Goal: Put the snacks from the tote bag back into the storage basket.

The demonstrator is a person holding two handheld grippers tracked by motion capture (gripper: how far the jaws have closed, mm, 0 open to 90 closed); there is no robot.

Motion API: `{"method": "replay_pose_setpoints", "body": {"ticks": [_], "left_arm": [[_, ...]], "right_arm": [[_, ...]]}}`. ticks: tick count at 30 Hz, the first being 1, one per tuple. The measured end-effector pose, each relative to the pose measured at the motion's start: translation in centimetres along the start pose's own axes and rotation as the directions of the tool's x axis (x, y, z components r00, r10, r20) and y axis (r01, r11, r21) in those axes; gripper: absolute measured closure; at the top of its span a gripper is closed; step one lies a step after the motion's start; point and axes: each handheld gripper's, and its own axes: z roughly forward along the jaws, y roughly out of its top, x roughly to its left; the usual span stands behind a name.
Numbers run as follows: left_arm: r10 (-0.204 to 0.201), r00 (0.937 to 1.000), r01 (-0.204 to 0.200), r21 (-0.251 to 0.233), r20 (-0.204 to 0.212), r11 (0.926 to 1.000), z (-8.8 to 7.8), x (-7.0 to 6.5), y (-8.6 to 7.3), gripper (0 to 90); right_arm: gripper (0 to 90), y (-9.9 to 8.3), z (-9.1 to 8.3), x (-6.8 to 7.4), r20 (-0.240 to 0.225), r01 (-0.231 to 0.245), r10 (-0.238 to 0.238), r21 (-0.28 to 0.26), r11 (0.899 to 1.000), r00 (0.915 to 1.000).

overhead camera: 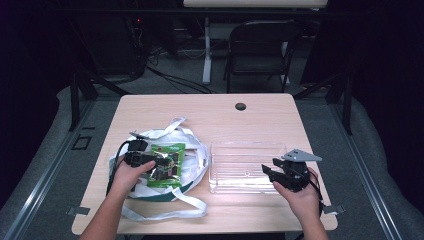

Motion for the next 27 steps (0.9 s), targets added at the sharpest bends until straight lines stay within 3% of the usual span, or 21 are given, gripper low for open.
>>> {"method": "replay_pose_setpoints", "body": {"ticks": [8,11,15,21,27], "left_arm": [[-0.006,0.999,0.006,0.015,0.045,0.9999,0.1,0.6,0.1,36.9],[-0.018,0.996,0.018,-0.001,0.087,0.9998,-0.6,0.9,0.1,38.6],[-0.013,0.9953,0.015,-0.017,0.096,0.9997,-1.2,0.7,0.1,41.9],[0.034,0.9941,-0.03,-0.04,0.103,0.9988,-1.8,0.3,0.1,47.2],[0.078,0.9874,-0.071,-0.056,0.138,0.9959,-2.3,0.1,0.1,51.4]], "right_arm": [[50.9,-0.1,-0.1,0.0,0.016,-0.001,0.001,-0.028,1.0,0.9999],[50.9,-0.1,-0.3,0.0,0.019,-0.003,0.004,-0.029,1.0,0.9998],[50.9,-0.1,-0.3,-0.1,0.022,-0.001,0.002,-0.037,0.999,0.9998],[50.9,0.1,-0.1,0.1,0.019,0.006,-0.006,-0.032,0.999,0.9998],[50.9,0.1,-0.1,0.1,0.018,0.001,0.0,-0.037,0.999,0.9998]]}}
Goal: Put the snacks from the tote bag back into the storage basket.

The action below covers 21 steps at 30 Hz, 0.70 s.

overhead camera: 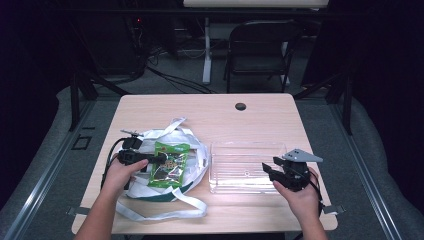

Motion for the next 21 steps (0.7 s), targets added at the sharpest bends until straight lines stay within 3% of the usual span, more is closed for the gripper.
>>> {"method": "replay_pose_setpoints", "body": {"ticks": [3,10,21], "left_arm": [[0.019,0.9979,-0.019,-0.006,0.061,0.9998,-0.41,0.08,0.08,52.6],[0.059,0.9978,-0.06,0.034,0.03,0.9976,-0.2,-0.18,0.08,56.9],[0.086,0.9932,-0.09,0.044,0.078,0.995,-0.73,-0.04,0.1,69.2]], "right_arm": [[50.9,0.0,-0.04,-0.01,0.0,-0.002,0.002,-0.002,1.0,1.0],[50.9,-0.05,0.02,-0.09,0.002,0.0,0.0,0.003,1.0,1.0],[50.8,-0.19,0.14,-0.16,0.004,-0.006,0.006,0.006,1.0,1.0]]}}
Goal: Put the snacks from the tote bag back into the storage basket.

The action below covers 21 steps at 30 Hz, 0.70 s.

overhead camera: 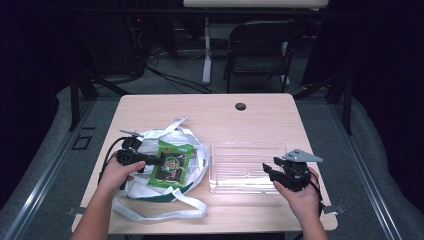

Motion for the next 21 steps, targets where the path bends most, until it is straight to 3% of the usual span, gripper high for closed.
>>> {"method": "replay_pose_setpoints", "body": {"ticks": [5,8,21], "left_arm": [[-0.001,0.9998,0.001,0.004,0.018,1.0,-0.29,0.23,-0.13,72.4],[0.026,0.9994,-0.026,-0.004,0.024,0.9996,-0.32,0.2,-0.22,72.6],[0.001,0.9996,0.0,-0.027,0.027,0.9996,-0.5,0.79,-0.54,73.0]], "right_arm": [[50.8,0.01,0.04,0.03,0.0,0.001,-0.001,-0.001,1.0,1.0],[50.8,0.01,0.07,0.05,0.0,0.003,-0.003,0.001,1.0,1.0],[50.8,0.05,0.14,-0.04,-0.002,0.007,-0.007,0.004,1.0,1.0]]}}
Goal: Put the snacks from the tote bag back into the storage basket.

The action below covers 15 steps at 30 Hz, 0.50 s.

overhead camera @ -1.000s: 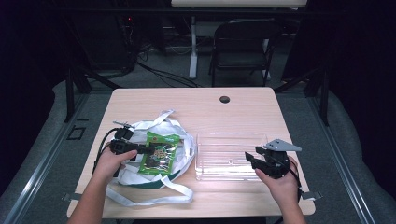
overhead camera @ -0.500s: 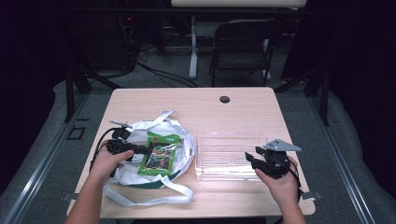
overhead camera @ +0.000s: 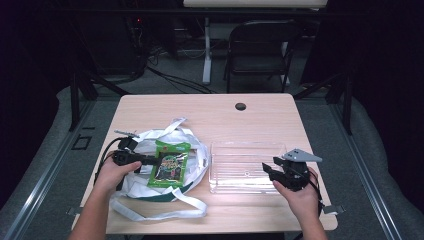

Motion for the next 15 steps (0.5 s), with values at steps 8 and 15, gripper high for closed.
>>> {"method": "replay_pose_setpoints", "body": {"ticks": [8,15], "left_arm": [[-0.01,0.9999,0.01,-0.013,0.013,0.9999,-0.12,0.26,0.0,73.2],[-0.024,0.9991,0.027,-0.065,0.036,0.9975,-0.73,0.39,0.0,73.3]], "right_arm": [[50.8,-0.05,0.06,0.03,0.003,0.0,0.0,-0.002,1.0,1.0],[50.8,-0.09,0.14,0.1,0.002,0.001,-0.001,-0.002,1.0,1.0]]}}
